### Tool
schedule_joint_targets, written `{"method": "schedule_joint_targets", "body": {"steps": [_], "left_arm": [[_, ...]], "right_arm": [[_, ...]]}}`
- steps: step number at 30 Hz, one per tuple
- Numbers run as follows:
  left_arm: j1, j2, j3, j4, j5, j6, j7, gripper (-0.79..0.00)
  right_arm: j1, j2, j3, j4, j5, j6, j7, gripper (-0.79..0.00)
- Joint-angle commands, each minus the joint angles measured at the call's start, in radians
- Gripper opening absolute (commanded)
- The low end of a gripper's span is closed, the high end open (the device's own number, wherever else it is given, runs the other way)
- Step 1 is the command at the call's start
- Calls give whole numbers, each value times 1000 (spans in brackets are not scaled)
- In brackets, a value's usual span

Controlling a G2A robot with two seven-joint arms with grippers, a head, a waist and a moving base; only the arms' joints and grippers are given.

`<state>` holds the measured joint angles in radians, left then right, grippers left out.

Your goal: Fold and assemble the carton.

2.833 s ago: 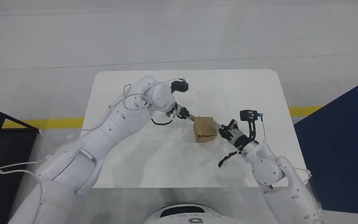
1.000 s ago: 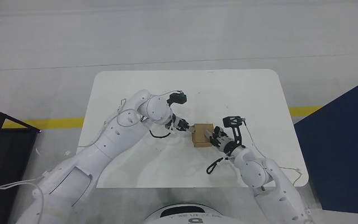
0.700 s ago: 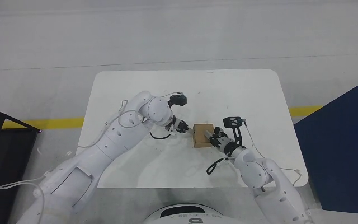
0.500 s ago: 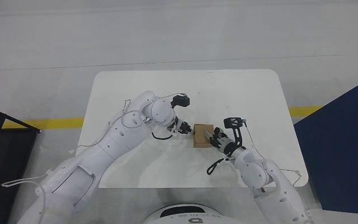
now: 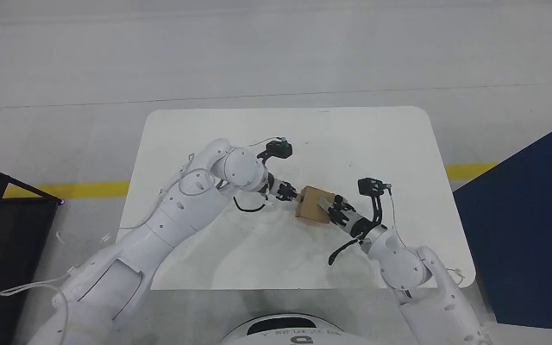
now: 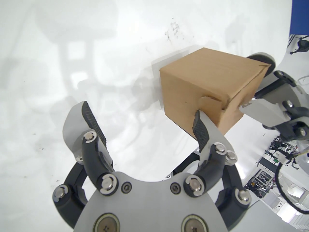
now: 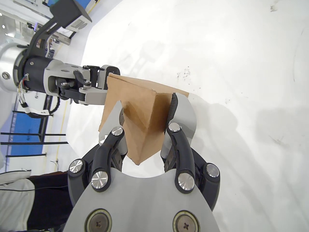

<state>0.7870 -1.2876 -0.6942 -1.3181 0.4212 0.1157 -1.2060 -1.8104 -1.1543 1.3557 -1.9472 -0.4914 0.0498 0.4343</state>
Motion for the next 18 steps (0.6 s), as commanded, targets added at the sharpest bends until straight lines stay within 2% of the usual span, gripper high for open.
{"method": "schedule_joint_targets", "body": {"steps": [1,6,8,18], "left_arm": [[21,9,-23,-27,-4,-12,6,0],[55,25,-50,-73,8,-15,-5,0],[59,26,-52,-76,10,-12,-8,0],[72,34,-73,-76,20,24,-19,0]], "right_arm": [[-1,0,16,4,50,-1,8,-394],[0,2,44,20,121,-12,41,-379],[1,3,45,23,127,-12,42,-345],[-9,4,58,20,172,-12,36,-363]]}}
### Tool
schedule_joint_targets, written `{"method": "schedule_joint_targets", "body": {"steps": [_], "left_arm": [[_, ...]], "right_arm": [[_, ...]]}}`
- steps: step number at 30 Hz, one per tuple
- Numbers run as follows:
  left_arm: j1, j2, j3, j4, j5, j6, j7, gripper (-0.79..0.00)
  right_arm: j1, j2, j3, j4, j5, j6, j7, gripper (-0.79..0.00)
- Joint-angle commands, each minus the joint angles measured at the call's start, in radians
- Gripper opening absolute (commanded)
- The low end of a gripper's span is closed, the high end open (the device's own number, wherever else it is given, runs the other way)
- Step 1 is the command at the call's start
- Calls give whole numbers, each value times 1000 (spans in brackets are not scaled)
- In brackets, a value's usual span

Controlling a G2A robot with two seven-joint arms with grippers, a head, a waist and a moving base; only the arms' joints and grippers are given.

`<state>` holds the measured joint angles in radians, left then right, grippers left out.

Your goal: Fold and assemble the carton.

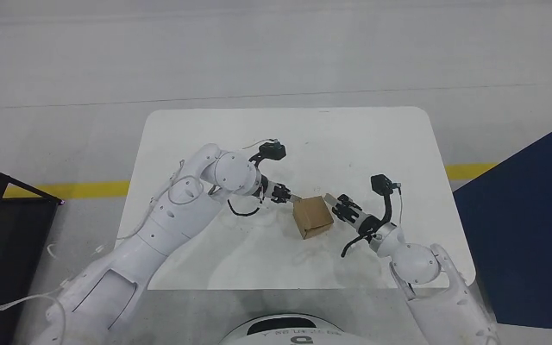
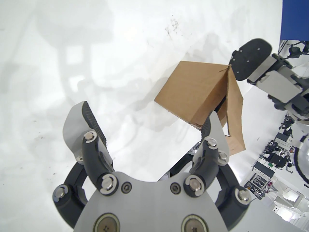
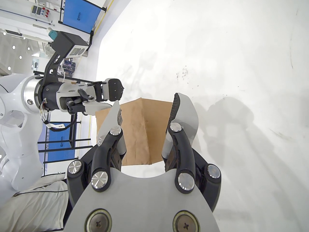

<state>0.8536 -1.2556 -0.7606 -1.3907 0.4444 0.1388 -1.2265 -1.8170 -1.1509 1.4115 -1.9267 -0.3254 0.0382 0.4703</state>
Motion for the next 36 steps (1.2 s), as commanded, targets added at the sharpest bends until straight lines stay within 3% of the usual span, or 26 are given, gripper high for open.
{"method": "schedule_joint_targets", "body": {"steps": [1,5,8,13,16,23,30,34,36], "left_arm": [[13,6,-17,-9,-4,2,5,0],[69,26,-65,-50,-33,-61,-3,0],[99,42,-69,-71,-10,-107,-79,0],[87,44,-55,-62,32,-75,-110,0],[46,28,-1,-51,71,-28,-113,0],[-125,-58,162,104,74,28,-103,0],[-297,-191,307,299,39,80,-50,0],[-339,-245,327,404,-18,70,-6,0],[-344,-255,308,451,-67,36,19,0]], "right_arm": [[-7,1,5,-1,17,-4,4,-369],[-23,5,27,1,63,-26,47,-369],[-26,8,42,4,67,-33,57,-385],[-31,10,45,-17,65,-50,58,-372],[-35,11,47,-29,58,-56,57,-372],[-44,14,64,-46,52,-55,42,-388],[-72,17,116,-52,88,-64,12,-394],[-95,18,148,-55,121,-79,-5,-394],[-107,17,159,-61,153,-105,-30,-409]]}}
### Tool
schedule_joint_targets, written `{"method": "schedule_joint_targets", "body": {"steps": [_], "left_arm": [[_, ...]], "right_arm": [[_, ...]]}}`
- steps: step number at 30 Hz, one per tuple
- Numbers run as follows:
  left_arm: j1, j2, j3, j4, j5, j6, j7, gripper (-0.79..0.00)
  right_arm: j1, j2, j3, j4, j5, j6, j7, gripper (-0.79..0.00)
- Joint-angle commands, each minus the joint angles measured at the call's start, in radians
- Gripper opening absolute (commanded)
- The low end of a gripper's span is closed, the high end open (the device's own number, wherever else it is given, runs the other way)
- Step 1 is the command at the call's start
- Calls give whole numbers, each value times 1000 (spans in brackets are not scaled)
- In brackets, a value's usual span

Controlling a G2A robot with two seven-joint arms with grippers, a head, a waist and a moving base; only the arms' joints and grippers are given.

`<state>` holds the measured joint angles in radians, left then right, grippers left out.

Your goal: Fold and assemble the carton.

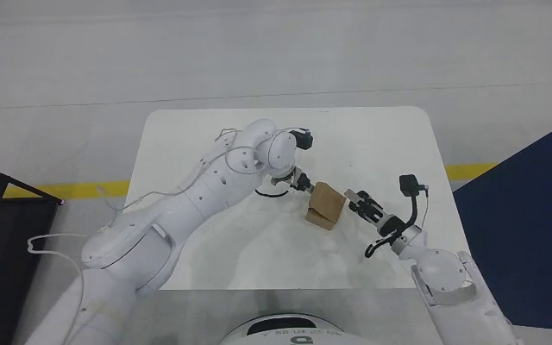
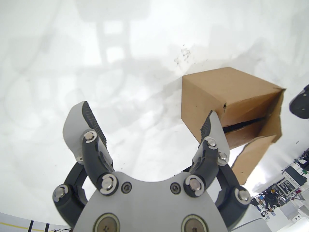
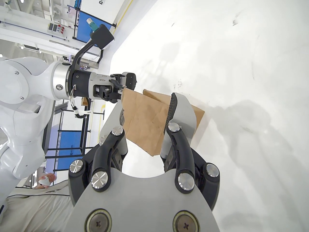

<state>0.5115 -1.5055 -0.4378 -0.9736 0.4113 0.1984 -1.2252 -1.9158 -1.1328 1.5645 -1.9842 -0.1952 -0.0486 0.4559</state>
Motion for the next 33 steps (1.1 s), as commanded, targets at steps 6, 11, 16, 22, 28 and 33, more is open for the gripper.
{"method": "schedule_joint_targets", "body": {"steps": [6,11,16,22,28,33], "left_arm": [[47,48,-158,96,-161,-183,46,0],[196,159,-365,-62,-221,-377,-2,0],[433,254,-548,-388,-161,-445,-53,0],[523,280,-580,-506,-101,-409,-33,0],[472,277,-558,-495,-17,-306,20,0],[393,258,-488,-445,-14,-290,12,0]], "right_arm": [[-40,-1,22,-25,19,-83,-45,-388],[-65,4,21,-62,-77,-75,-14,-348],[-54,4,-5,-54,-113,-55,-19,-299],[-29,1,-42,-17,-138,-11,-31,-348],[-32,0,-54,-3,-144,-3,-43,-360],[-38,-1,-66,7,-146,-10,-48,-391]]}}
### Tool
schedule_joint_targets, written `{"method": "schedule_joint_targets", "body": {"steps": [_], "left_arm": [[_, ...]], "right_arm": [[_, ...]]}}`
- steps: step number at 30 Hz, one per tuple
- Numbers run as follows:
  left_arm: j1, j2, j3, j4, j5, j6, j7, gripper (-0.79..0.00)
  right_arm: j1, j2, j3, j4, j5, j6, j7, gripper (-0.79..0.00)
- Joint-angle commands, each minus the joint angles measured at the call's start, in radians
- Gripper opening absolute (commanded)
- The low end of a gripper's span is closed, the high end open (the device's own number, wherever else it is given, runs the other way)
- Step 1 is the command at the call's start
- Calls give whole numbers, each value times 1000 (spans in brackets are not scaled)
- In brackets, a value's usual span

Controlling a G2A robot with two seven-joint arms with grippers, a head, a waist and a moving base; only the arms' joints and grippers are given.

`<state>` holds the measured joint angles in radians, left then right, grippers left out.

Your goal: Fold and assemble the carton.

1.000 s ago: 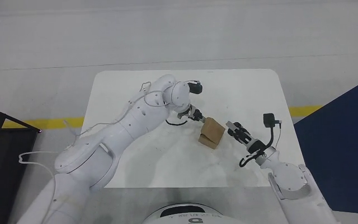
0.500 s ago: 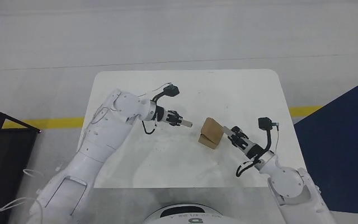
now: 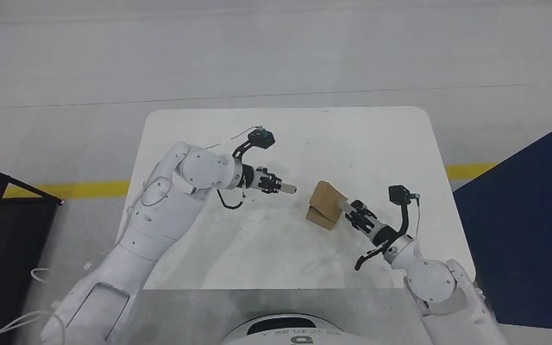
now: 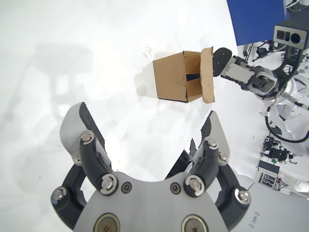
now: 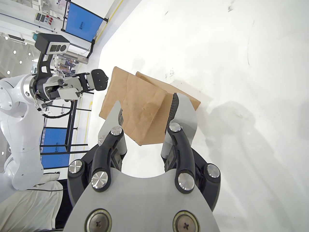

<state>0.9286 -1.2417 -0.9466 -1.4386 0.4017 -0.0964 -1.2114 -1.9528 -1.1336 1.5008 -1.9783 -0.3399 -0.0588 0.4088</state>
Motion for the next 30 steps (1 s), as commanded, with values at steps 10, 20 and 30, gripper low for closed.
{"method": "schedule_joint_targets", "body": {"steps": [10,20,30], "left_arm": [[-154,-58,165,151,-41,12,-3,0],[-236,-110,271,266,-75,6,4,0],[-294,-156,339,369,-122,-16,-13,0]], "right_arm": [[-6,0,-12,19,0,-8,2,-409],[-4,2,-14,18,-4,-10,9,-416],[5,3,-28,23,7,-17,30,-419]]}}
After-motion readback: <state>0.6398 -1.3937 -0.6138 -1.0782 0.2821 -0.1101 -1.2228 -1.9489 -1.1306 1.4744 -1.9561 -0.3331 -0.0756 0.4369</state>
